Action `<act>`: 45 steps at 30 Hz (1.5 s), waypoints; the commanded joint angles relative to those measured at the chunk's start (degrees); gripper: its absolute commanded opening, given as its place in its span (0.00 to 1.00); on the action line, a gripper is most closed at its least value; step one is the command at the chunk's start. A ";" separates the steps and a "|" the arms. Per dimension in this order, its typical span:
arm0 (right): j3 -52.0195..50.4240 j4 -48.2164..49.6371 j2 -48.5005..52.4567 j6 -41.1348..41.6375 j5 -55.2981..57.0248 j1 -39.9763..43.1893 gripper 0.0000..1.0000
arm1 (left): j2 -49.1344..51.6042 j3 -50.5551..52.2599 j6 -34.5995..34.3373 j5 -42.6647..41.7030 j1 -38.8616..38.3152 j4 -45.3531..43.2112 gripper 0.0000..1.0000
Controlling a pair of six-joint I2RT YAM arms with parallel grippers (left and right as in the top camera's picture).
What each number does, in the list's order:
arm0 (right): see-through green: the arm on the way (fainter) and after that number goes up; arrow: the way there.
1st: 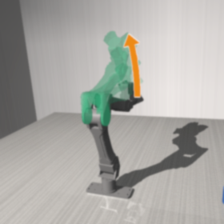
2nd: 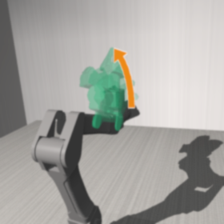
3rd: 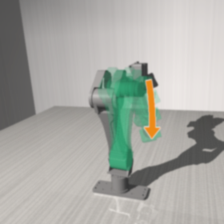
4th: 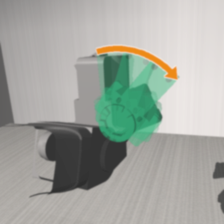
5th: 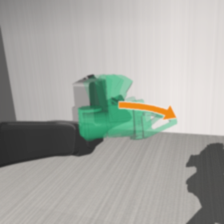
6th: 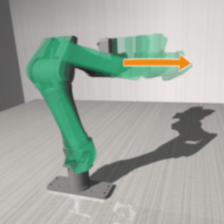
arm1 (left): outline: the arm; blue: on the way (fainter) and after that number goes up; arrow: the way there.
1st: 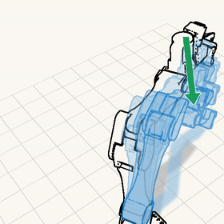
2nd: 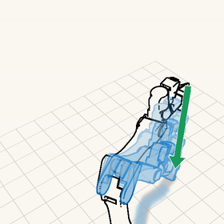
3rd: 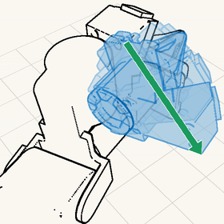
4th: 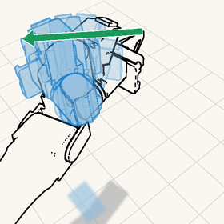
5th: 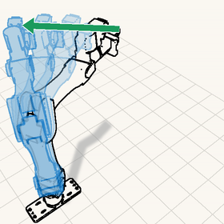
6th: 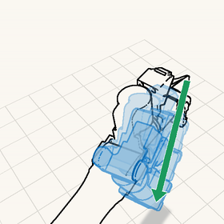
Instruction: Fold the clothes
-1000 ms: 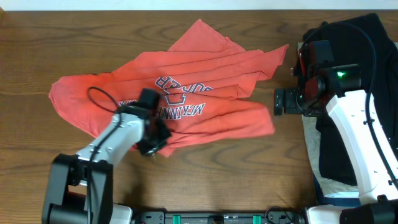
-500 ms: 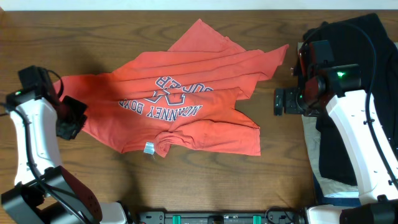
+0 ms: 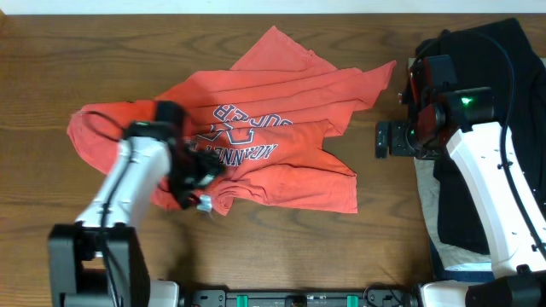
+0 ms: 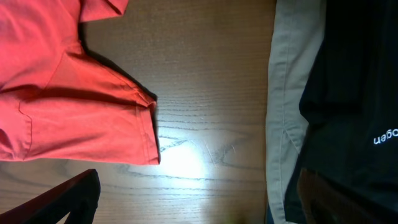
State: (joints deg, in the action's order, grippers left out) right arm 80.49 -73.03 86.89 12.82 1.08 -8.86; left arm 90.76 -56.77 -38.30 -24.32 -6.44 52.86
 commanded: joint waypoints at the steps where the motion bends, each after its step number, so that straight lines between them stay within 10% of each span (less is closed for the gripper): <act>1: -0.04 -0.11 0.39 -0.20 0.42 0.24 0.99 | -0.15 3.93 -12.61 -0.79 -7.80 -5.05 0.87; 9: -0.04 -0.57 0.39 -0.22 0.42 0.24 0.99 | 0.26 11.63 -29.97 2.01 -27.10 -31.65 0.86; 21: -0.04 -1.62 0.39 -0.22 0.42 0.24 0.99 | 12.33 11.78 -44.52 6.21 -35.95 -43.45 0.75; 24: -0.04 -1.60 0.39 -0.22 0.44 0.24 0.99 | 15.74 11.78 -44.46 7.50 -35.19 -47.60 0.52; 27: -0.04 -1.60 0.39 -0.24 0.44 0.24 0.99 | 16.76 11.78 -41.77 7.48 -33.22 -47.58 0.06; 37: -0.04 -1.51 0.39 -0.22 1.90 0.24 0.99 | 7.43 11.76 -21.70 7.80 -18.08 -23.41 0.06; 45: -0.13 -0.04 0.48 -0.15 1.27 0.22 0.99 | -11.43 11.76 -2.89 14.95 8.76 -2.43 0.06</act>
State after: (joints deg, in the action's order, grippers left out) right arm 80.49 -73.63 86.96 12.82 2.15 -8.86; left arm 85.62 -44.88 -52.29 -14.24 -5.54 47.88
